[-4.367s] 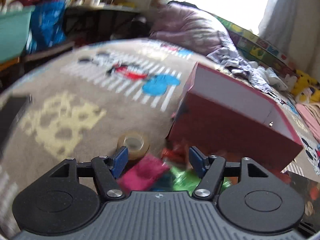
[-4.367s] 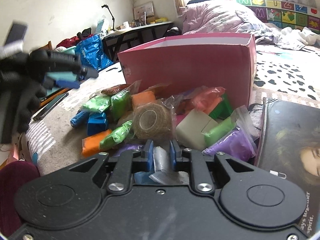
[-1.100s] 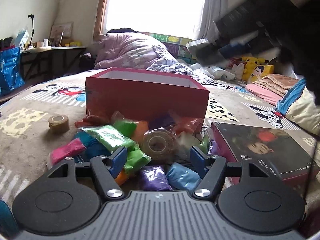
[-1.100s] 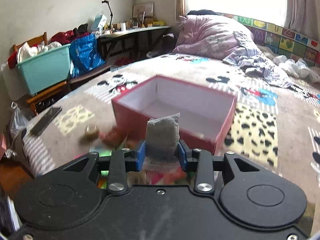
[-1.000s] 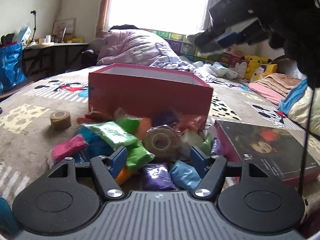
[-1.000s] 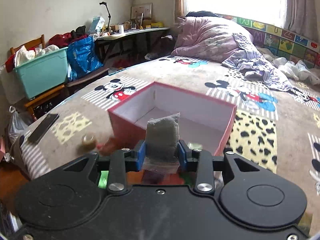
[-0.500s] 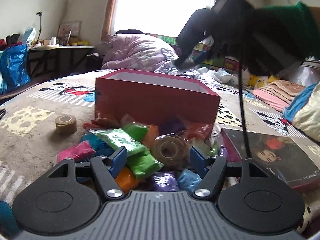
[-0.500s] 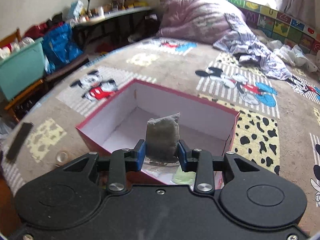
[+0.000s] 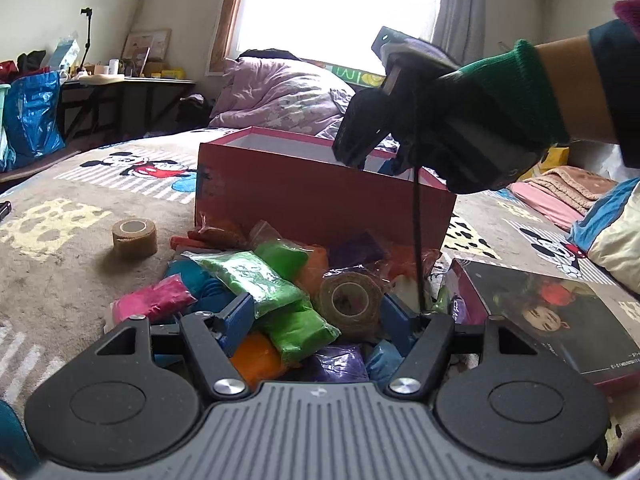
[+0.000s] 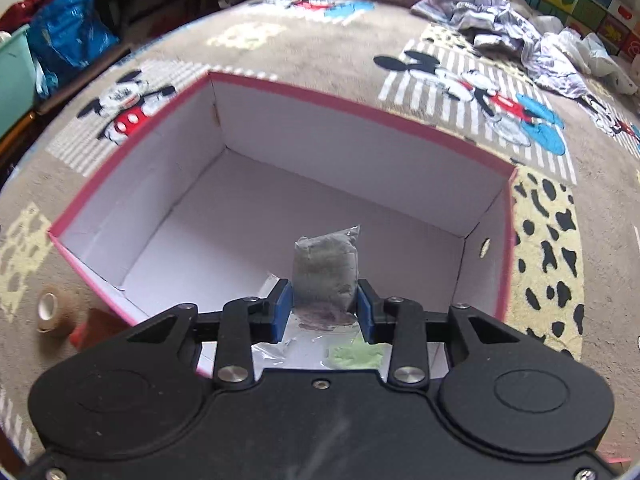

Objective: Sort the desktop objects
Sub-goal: 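Carry the grey packet into the pink box and open the right tool, then withdraw the right tool from the box back toward the clay pile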

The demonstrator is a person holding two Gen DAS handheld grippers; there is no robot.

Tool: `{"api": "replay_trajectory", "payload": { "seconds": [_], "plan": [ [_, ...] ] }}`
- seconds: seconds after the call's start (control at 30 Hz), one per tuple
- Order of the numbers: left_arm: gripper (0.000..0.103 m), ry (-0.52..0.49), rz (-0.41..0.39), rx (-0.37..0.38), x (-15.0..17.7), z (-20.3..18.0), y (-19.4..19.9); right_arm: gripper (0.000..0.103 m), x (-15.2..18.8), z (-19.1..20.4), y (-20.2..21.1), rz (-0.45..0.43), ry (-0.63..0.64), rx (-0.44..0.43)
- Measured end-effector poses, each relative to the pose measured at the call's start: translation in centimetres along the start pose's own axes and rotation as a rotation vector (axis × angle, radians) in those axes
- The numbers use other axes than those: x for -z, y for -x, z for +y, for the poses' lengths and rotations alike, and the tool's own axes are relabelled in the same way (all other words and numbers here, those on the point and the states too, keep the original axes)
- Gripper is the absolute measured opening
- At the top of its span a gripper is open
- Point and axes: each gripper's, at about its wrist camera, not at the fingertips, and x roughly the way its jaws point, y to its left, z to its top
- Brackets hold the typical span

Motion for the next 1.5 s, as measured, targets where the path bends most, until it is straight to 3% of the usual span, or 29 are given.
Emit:
{"api": "replay_trajectory", "payload": {
  "seconds": [0.27,0.37,0.47,0.7,0.9,1.17,1.3,1.5],
  "plan": [
    [0.069,0.003,0.003,-0.004,0.0,0.1,-0.1,0.035,-0.5,0.7,-2.8,0.079,0.005,0.029],
    [0.069,0.001,0.002,-0.005,0.0,0.1,-0.2,0.044,-0.4,0.5,-2.4,0.065,-0.009,0.025],
    [0.069,-0.001,-0.005,-0.003,0.0,0.1,-0.1,0.054,-0.4,-0.2,-1.3,0.018,-0.048,0.001],
    [0.069,-0.006,-0.037,0.004,-0.1,-0.1,0.4,0.057,1.6,-1.0,5.8,-0.248,-0.096,-0.069],
    [0.069,-0.026,-0.053,0.005,0.0,-0.5,0.9,0.064,7.8,-0.8,13.0,-0.445,-0.105,-0.195],
    [0.069,-0.099,-0.032,0.022,0.9,-1.5,2.1,0.067,19.2,-2.4,15.0,-0.476,-0.243,-0.261],
    [0.069,-0.157,0.001,0.065,1.5,-1.5,3.0,0.07,23.0,-5.0,15.5,-0.482,-0.351,-0.277],
    [0.069,-0.185,0.033,0.028,2.1,-0.4,2.3,0.072,28.5,-5.3,14.2,-0.457,-0.429,-0.304]
  ]
}}
